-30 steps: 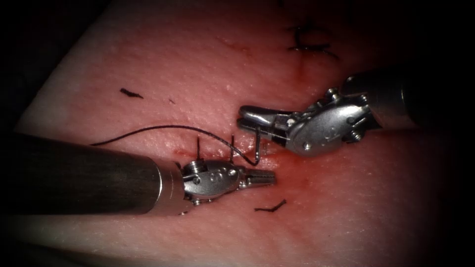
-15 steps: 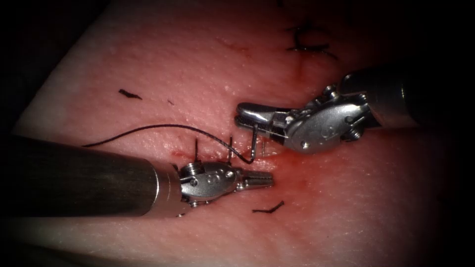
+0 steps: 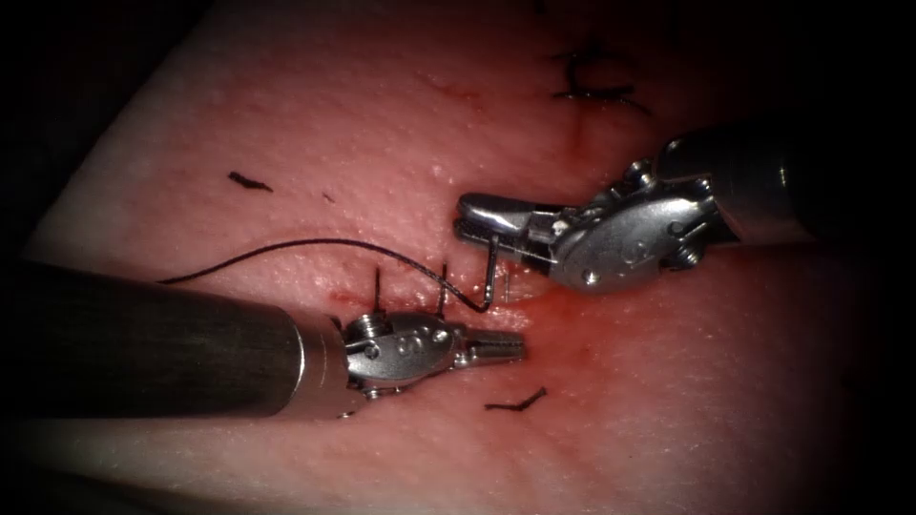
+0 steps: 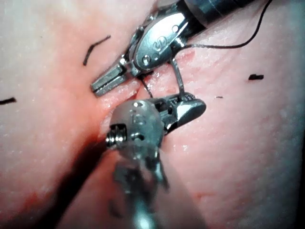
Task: Wound Closure
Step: Use the right gripper to throw the needle through the skin above the incision
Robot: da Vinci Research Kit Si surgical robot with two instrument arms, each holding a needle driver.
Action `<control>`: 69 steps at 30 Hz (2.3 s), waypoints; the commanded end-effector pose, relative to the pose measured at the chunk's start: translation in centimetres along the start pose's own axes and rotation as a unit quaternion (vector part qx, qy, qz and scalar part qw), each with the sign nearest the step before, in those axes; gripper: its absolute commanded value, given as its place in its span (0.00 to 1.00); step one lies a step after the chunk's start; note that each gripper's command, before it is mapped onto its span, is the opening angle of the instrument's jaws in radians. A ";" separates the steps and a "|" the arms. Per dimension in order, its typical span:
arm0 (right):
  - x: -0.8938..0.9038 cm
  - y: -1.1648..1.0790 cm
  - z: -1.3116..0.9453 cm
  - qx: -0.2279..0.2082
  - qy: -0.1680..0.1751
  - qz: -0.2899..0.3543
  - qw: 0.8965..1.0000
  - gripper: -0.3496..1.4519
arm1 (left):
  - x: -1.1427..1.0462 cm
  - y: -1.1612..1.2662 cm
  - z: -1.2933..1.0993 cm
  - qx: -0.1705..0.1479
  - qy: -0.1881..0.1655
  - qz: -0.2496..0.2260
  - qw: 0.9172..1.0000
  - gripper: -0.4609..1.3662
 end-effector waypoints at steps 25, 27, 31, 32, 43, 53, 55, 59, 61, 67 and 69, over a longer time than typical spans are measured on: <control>0.00 0.09 -0.01 0.006 -0.002 0.045 0.999 0.00 | -0.01 -0.02 -0.03 0.000 0.000 0.001 1.000 0.29; -0.01 0.08 -0.01 0.014 -0.004 0.068 0.998 0.00 | -0.01 -0.02 -0.04 0.000 0.000 0.001 1.000 0.30; -0.02 0.06 -0.01 0.023 -0.007 0.093 0.995 0.00 | 0.00 -0.03 -0.06 0.001 -0.001 0.001 1.000 0.30; -0.02 0.05 -0.01 0.024 -0.008 0.105 0.994 0.00 | 0.00 -0.04 -0.08 0.002 -0.001 0.001 1.000 0.30; -0.18 0.13 0.00 0.055 -0.033 0.300 0.952 0.00 | -0.02 -0.05 -0.11 0.002 -0.001 0.001 1.000 0.29; -0.41 0.12 0.05 0.109 -0.047 0.424 0.898 0.00 | -0.05 -0.07 -0.12 0.001 -0.001 0.003 1.000 0.28; -0.43 0.11 0.07 0.116 -0.044 0.438 0.890 0.00 | -0.05 -0.07 -0.13 0.003 -0.001 0.003 1.000 0.28; -0.46 0.06 0.10 0.127 -0.038 0.463 0.876 0.00 | -0.06 -0.08 -0.14 0.002 -0.001 0.003 1.000 0.27; -0.47 0.03 0.12 0.132 -0.038 0.489 0.862 0.00 | -0.07 -0.08 -0.14 0.002 -0.001 0.004 1.000 0.27; -0.60 -0.02 0.14 0.151 -0.035 0.581 0.799 0.00 | -0.12 -0.07 -0.16 0.002 -0.001 0.002 1.000 0.28; -0.64 -0.05 0.14 0.156 -0.036 0.608 0.777 0.00 | -0.13 -0.08 -0.17 0.002 -0.001 0.003 1.000 0.28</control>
